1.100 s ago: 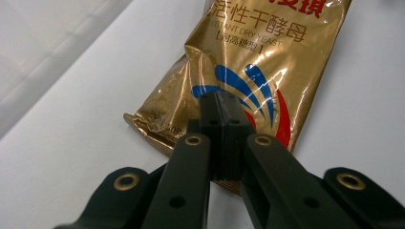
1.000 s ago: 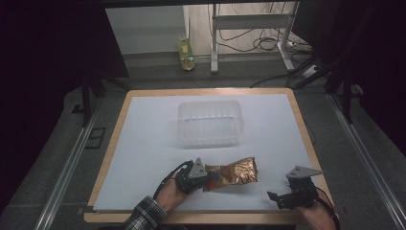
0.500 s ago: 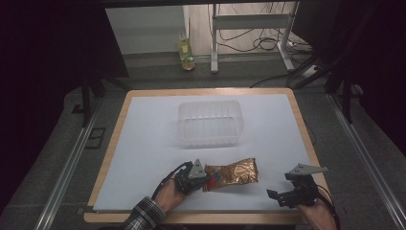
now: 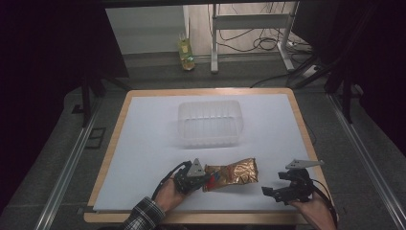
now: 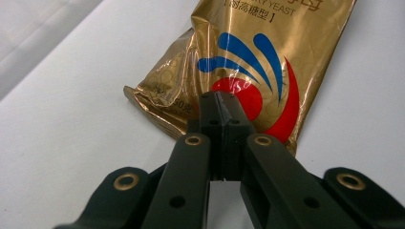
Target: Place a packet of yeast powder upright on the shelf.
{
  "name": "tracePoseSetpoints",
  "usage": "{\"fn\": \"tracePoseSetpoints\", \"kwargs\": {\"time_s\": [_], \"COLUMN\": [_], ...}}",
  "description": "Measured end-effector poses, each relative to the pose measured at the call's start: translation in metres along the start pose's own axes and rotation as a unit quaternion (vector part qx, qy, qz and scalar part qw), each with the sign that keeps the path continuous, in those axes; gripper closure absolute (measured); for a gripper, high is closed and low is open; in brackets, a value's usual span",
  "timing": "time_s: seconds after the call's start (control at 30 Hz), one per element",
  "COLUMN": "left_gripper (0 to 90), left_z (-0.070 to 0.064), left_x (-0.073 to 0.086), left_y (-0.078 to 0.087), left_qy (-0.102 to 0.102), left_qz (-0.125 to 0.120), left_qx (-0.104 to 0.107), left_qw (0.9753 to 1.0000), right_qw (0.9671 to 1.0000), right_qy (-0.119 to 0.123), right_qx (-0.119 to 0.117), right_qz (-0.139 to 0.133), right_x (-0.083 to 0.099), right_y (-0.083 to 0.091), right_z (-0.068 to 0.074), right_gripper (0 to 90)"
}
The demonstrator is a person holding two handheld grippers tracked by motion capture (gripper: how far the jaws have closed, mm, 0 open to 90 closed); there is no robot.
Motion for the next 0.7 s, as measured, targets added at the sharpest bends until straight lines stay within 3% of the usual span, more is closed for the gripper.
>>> {"fn": "tracePoseSetpoints", "kwargs": {"time_s": [0.23, 0.57, 0.6, 0.7], "left_gripper": [89.7, 89.7, 89.8, 89.7], "left_z": [0.001, 0.001, 0.000, 0.001], "left_x": [0.001, 0.001, 0.001, 0.001], "left_y": [0.000, 0.000, -0.001, 0.000], "left_qy": [0.000, -0.002, 0.006, -0.002], "left_qz": [-0.002, -0.003, -0.010, -0.003], "left_qx": [0.002, 0.004, 0.002, 0.005], "left_qw": [1.0000, 1.0000, 0.9999, 1.0000], "right_qw": [0.9993, 0.9977, 0.9975, 0.9965], "right_qy": [-0.023, -0.055, -0.058, -0.070], "right_qx": [-0.022, -0.037, -0.039, -0.043], "right_qz": [0.018, 0.013, 0.013, 0.016], "right_x": [-0.010, -0.025, -0.026, -0.029], "right_y": [-0.010, -0.031, -0.033, -0.039], "right_z": [0.003, 0.004, 0.005, 0.005], "right_gripper": [1.7, 9.9, 11.2, 15.3]}}
Point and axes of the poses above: each handheld gripper's, and its own axes: y roughly backward along the jaws, x roughly out of its underside, z roughly to its left, the point moved 1 cm from there along -y, roughly forward along the jaws, and after that the axes turned 15 degrees about -z, right-handed, at the moved point
